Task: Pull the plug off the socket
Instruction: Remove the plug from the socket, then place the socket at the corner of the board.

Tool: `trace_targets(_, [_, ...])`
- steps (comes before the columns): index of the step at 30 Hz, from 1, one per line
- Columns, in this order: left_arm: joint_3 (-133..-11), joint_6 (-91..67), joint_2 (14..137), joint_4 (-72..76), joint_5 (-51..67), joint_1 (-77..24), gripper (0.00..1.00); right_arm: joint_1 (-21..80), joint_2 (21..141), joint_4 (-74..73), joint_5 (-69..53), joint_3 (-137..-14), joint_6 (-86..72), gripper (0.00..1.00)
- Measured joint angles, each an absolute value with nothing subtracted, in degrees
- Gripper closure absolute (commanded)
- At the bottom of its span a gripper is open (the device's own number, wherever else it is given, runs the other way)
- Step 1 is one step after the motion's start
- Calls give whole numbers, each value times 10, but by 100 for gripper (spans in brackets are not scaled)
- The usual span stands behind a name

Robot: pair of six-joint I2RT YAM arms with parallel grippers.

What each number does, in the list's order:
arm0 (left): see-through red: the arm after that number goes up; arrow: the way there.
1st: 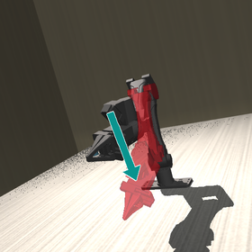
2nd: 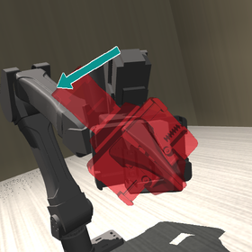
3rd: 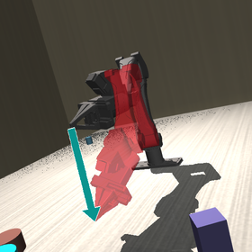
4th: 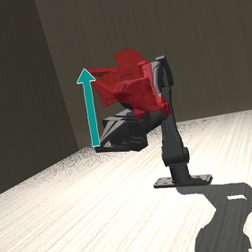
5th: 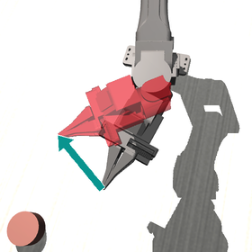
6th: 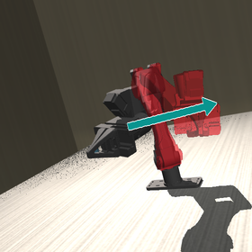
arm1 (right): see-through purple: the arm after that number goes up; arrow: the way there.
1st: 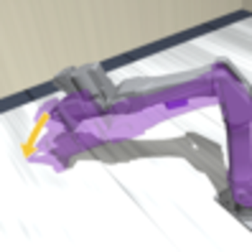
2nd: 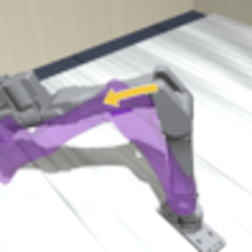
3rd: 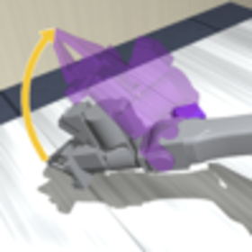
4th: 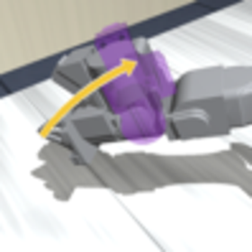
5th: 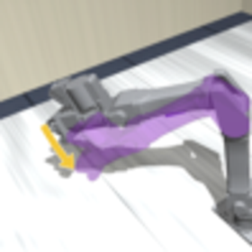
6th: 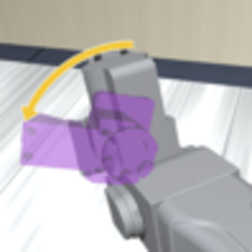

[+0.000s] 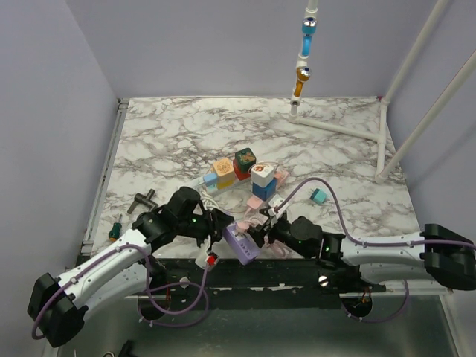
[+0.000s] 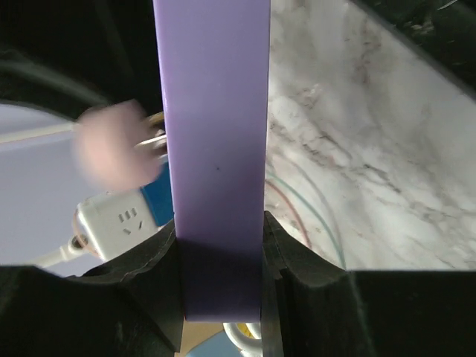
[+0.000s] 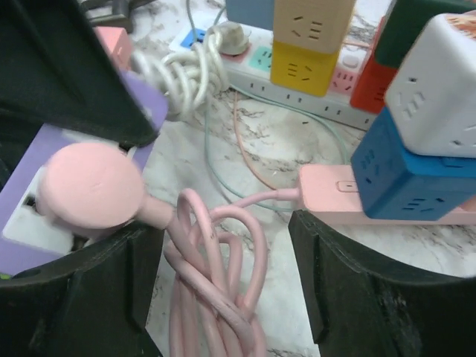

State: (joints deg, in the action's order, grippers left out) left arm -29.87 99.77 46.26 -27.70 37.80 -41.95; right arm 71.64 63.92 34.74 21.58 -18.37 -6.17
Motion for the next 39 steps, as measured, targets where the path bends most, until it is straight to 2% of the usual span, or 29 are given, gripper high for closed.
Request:
trace_targets(2, [-293,1009,462,-287,379,-421,100,712,616,298,231,-197,-61,11])
trace_targets(4, [-274,1024,458,-297,379,-427,100,703,576,262,248,-214,-67,9])
trace_targets(8, [-225,1056,454,-293,365,-432,100,695,520,189,259,-280,-94,8])
trace_targets(15, [-202,1080,467,-263,331,-434,100,695,536,65,259,-335,-147,11])
trace_targets(29, [-159,1035,444,-221,272,-435,100,695,775,46,237,-348,-232,27])
trace_targets(33, [-158,992,461,-199,254,-435,100,695,803,60,228,-353,-250,30])
trace_targets(39, [-164,936,499,-161,241,-424,100,695,814,62,217,-355,-256,46])
